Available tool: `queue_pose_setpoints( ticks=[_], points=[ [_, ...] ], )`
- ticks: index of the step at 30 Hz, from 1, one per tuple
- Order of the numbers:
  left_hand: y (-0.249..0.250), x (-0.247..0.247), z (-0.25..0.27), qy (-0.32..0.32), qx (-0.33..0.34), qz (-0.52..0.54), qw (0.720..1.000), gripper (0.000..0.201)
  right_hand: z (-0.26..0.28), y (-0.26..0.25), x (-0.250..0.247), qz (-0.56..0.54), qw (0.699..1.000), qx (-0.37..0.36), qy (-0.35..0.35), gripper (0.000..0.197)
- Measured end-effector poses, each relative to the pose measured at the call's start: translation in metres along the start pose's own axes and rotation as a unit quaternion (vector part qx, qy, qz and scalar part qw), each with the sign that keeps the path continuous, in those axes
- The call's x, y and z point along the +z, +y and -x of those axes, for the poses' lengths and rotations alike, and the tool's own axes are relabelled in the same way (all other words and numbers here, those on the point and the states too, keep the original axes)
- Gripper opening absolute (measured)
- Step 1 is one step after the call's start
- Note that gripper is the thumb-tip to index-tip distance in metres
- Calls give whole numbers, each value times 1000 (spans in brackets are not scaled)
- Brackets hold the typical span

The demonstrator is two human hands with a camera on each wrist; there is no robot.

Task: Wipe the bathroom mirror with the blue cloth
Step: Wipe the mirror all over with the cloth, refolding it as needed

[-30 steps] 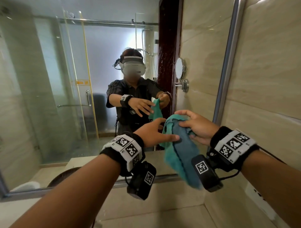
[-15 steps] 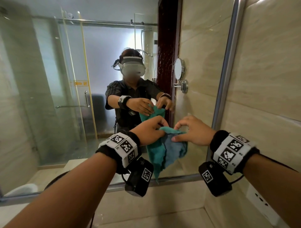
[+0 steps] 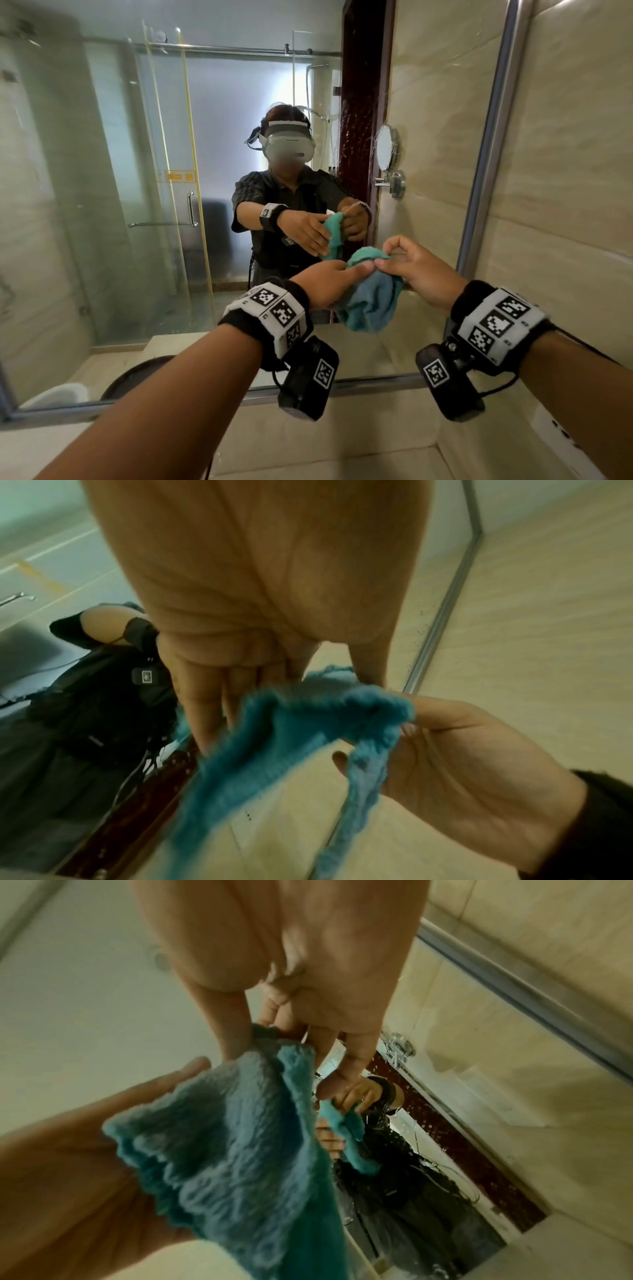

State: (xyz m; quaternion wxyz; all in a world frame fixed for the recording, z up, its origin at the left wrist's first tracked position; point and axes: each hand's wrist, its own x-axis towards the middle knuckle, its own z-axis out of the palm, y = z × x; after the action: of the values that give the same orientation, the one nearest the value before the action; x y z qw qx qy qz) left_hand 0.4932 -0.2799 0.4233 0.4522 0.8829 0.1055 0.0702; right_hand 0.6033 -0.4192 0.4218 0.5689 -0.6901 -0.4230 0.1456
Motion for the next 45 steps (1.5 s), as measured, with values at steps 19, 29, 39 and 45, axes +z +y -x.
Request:
queue_pose_setpoints(
  ticks=[19,29,39,45],
  points=[
    [47,-69,-56,325,93,-512,790,100,-80,-32,-23,153,917,-222,293,32],
    [33,-101,-99,369,55,-593,714,149,-119,-32,-4,417,780,-338,322,33],
    [34,-102,-98,361,50,-587,723,151,-128,-57,-26,308,818,-322,365,41],
    [37,-98,-94,362,39,-587,723,148,-108,-32,5,521,723,-368,267,32]
  ],
)
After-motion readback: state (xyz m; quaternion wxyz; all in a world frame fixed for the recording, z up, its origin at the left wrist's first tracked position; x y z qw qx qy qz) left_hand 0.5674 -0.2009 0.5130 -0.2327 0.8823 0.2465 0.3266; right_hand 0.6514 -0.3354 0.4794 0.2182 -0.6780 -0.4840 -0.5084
